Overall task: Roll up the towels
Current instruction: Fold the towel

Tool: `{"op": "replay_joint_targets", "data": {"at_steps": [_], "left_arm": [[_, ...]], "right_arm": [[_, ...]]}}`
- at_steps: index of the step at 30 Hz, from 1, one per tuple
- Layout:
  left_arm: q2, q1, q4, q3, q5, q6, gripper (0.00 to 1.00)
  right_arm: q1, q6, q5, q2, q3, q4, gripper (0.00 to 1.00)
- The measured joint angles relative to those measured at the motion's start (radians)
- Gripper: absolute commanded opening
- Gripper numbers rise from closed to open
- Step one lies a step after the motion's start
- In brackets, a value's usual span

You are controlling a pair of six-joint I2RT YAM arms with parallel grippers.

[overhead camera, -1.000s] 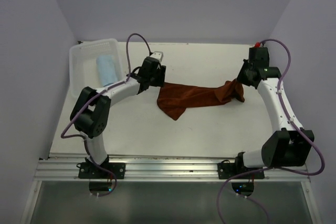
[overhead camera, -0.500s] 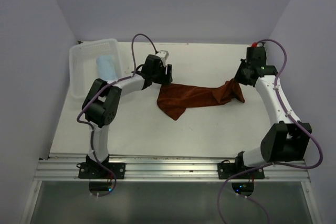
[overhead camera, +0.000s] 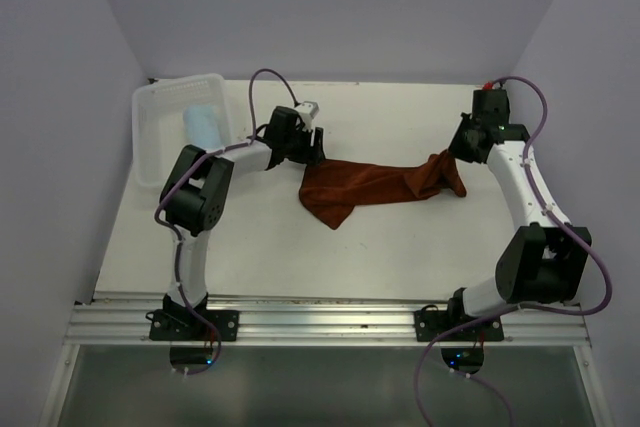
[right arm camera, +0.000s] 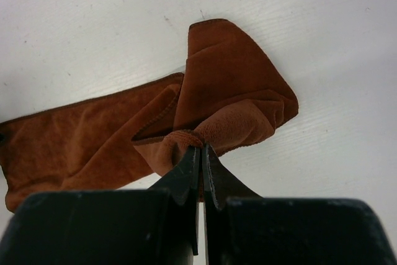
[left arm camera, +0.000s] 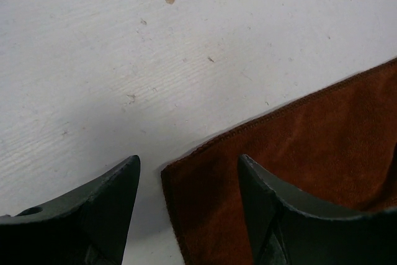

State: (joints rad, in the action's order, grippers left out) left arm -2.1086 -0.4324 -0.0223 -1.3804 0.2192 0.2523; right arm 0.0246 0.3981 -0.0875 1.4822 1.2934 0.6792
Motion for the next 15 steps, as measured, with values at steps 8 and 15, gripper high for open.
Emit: {"op": "replay_joint_targets", "data": {"at_steps": [8,15], "left_arm": [[-0.005,-0.001,0.005,0.000,0.013,-0.029,0.60],[-0.005,-0.001,0.017,0.000,0.012,-0.045,0.51]], "right_arm": [[0.003,0.000,0.001,0.002,0.000,-0.001,0.00],[0.003,0.000,0.001,0.002,-0.006,-0.006,0.00]]}}
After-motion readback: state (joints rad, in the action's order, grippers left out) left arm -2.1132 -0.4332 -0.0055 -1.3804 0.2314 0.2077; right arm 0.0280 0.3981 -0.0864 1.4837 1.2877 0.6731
